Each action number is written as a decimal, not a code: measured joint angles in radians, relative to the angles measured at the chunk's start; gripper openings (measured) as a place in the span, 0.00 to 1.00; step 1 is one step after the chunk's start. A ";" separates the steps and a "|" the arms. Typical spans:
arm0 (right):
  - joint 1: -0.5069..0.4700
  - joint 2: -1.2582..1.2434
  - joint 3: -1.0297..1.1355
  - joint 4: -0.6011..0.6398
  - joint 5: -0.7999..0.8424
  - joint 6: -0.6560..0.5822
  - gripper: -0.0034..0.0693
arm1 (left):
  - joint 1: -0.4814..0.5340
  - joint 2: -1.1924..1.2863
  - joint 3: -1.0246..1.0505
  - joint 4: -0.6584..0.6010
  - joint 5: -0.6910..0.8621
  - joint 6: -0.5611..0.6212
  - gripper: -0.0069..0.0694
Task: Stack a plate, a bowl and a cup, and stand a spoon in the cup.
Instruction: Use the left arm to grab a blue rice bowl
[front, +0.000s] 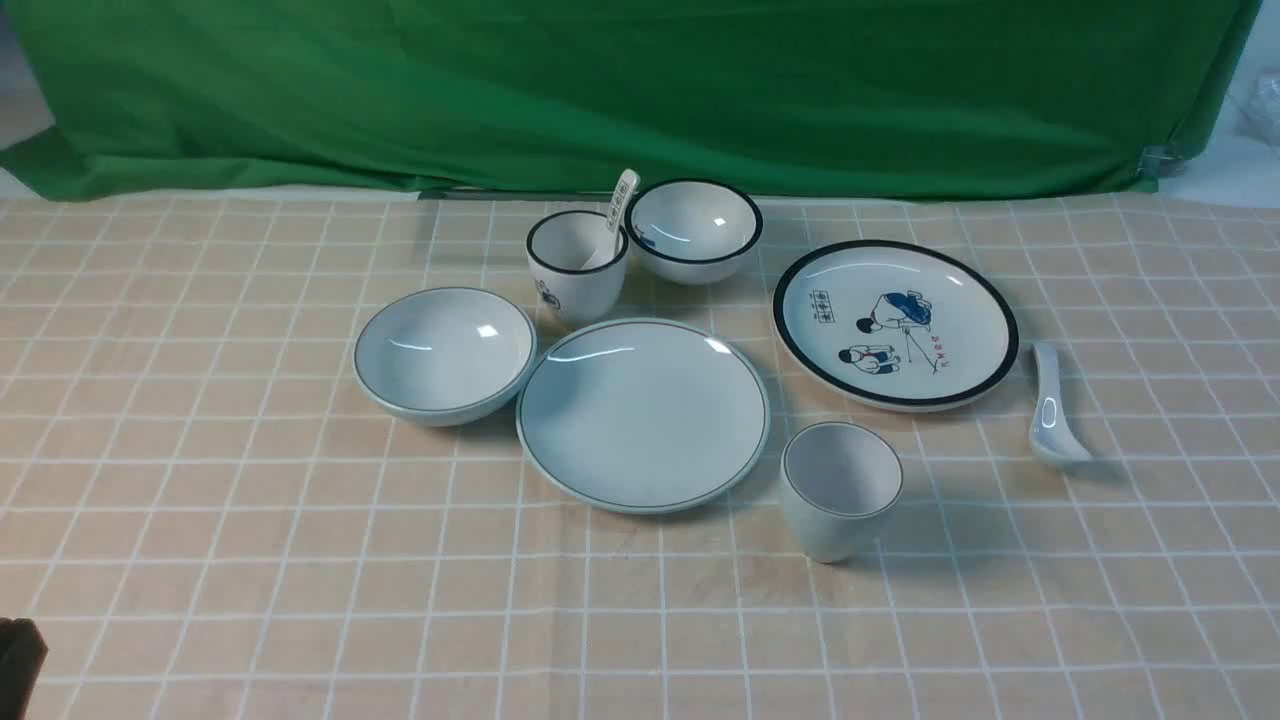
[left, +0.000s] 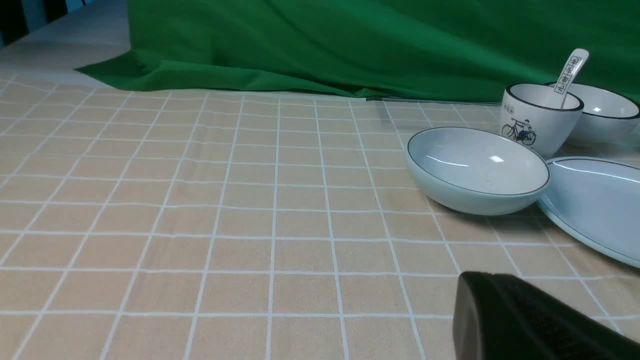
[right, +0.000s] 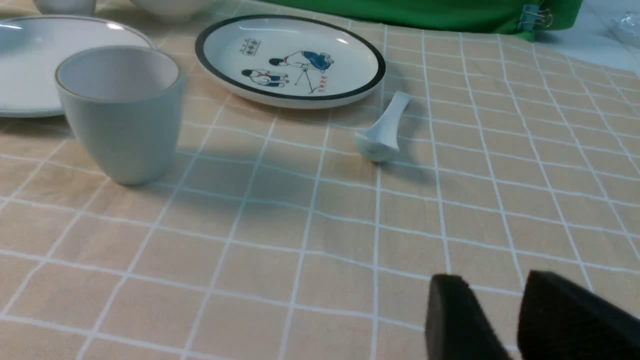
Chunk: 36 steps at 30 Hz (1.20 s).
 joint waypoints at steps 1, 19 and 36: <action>0.000 0.000 0.000 0.000 0.000 0.000 0.37 | 0.000 0.000 0.000 0.000 0.000 0.000 0.09; 0.000 0.000 0.000 0.000 0.000 0.000 0.37 | 0.000 0.000 0.000 -0.045 -0.029 -0.021 0.09; 0.000 0.000 0.000 0.000 0.000 0.000 0.37 | -0.001 0.078 -0.269 -0.529 -0.003 -0.030 0.09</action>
